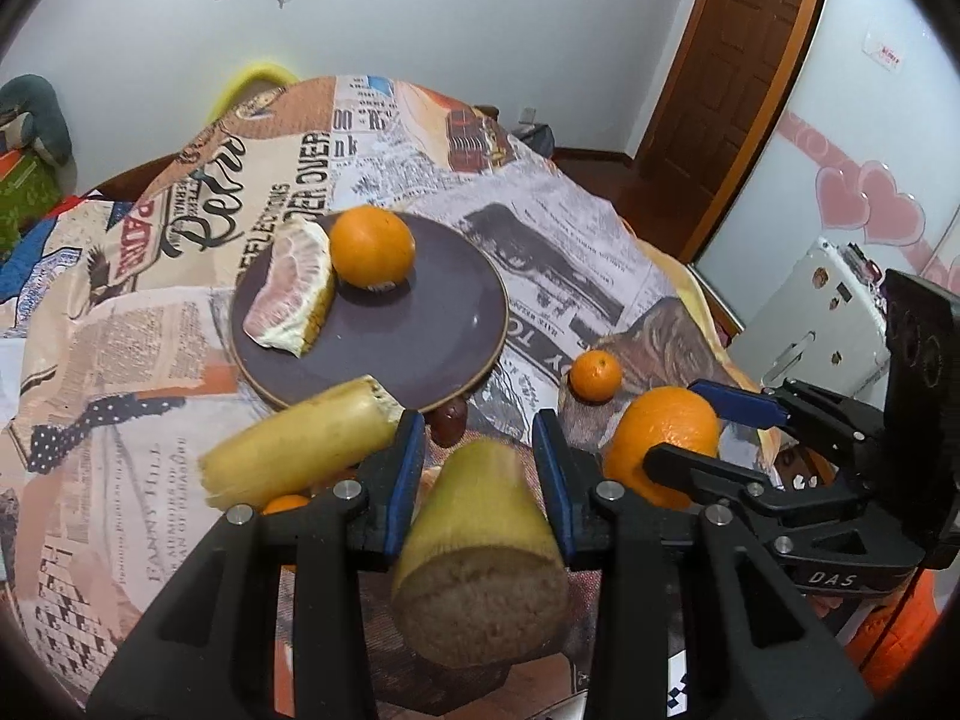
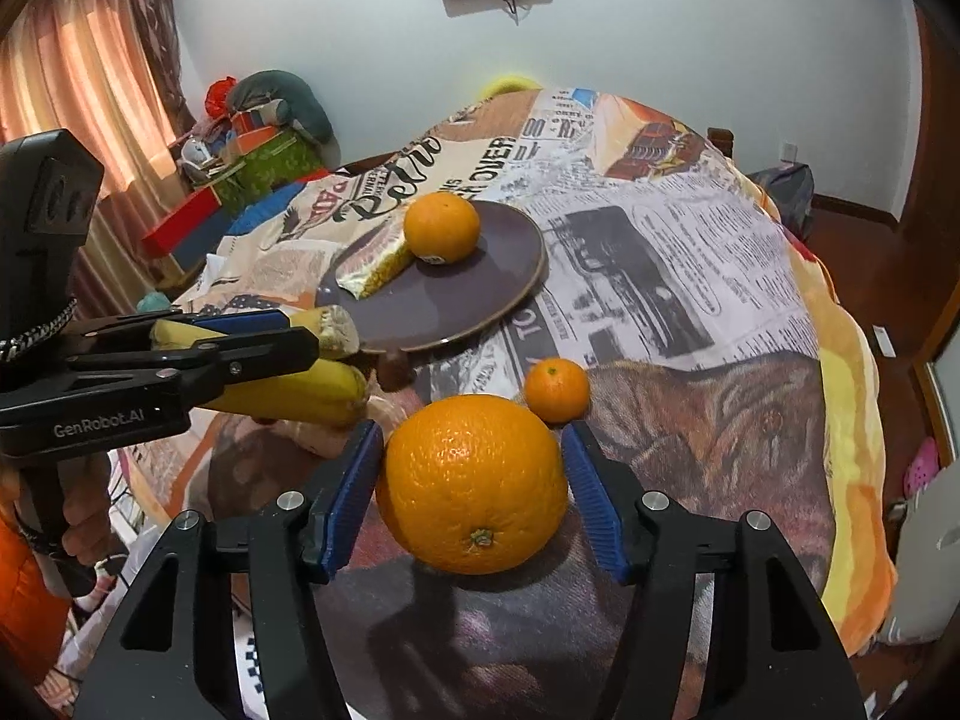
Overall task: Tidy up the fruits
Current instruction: 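Grasp the yellow cylinder with the left tool while the right tool grasps the stickered orange, then carry the cylinder toward the plate with the left tool while the right tool lowers the orange onto it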
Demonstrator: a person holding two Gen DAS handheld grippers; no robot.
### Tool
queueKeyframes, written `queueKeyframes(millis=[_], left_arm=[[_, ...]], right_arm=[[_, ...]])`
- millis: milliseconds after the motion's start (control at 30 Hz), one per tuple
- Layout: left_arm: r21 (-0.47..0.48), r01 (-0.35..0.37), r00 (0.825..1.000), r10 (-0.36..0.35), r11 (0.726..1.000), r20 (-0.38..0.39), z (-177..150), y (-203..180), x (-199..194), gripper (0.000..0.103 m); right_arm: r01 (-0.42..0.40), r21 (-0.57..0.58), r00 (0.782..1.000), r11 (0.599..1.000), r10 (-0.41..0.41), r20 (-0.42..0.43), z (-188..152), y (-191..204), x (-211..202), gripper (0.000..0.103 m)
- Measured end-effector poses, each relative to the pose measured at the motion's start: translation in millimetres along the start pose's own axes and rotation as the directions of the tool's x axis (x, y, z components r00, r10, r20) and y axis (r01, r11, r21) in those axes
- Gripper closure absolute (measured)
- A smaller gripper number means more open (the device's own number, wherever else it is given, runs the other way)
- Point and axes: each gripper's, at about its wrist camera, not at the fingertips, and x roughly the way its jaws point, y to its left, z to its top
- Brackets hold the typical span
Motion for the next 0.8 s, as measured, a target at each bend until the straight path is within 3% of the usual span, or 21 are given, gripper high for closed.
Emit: queueKeyframes(millis=[267, 433, 567, 800], left_arm=[[-0.009, -0.011, 0.999, 0.011, 1.0, 0.051, 4, 5, -22, 0.067], [-0.016, -0.021, 0.998, 0.022, 1.0, 0.062, 3, 8, -28, 0.067], [-0.031, -0.02, 0.997, 0.022, 0.999, 0.071, 3, 11, -31, 0.067], [-0.034, -0.025, 0.996, 0.028, 0.999, 0.087, 6, 14, -34, 0.067]], right_arm=[[0.001, -0.011, 0.999, 1.0, -0.001, -0.035, -7, 6, 17, 0.044], [-0.01, 0.014, 0.999, 1.0, 0.01, -0.044, -9, 2, 18, 0.039], [-0.061, 0.057, 0.995, 0.997, 0.065, -0.071, -13, -2, 24, 0.036], [-0.036, 0.001, 0.997, 0.999, 0.036, -0.072, -13, 8, 22, 0.038]])
